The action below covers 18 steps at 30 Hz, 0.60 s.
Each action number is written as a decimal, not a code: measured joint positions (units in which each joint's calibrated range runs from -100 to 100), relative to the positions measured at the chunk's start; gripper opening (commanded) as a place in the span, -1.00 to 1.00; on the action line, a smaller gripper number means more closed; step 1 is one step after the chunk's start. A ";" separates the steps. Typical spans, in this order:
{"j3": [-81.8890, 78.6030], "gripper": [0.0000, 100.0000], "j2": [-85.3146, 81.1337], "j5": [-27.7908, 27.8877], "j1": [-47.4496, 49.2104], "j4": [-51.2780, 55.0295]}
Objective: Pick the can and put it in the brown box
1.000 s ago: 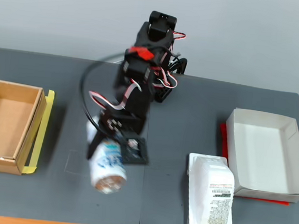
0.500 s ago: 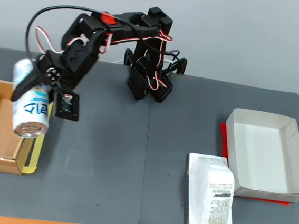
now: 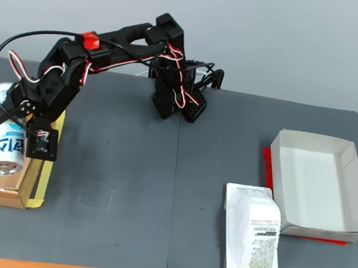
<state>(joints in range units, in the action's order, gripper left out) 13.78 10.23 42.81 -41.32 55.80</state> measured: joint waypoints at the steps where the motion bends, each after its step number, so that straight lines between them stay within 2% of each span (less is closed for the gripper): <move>1: 0.54 -0.75 0.51 0.00 -0.22 -0.09; 15: 2.54 -0.75 5.92 -0.15 -3.62 -0.52; 18: 2.54 -0.65 5.92 -0.15 -3.47 -0.52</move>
<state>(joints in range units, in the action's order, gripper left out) 16.32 16.15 42.66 -44.79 55.28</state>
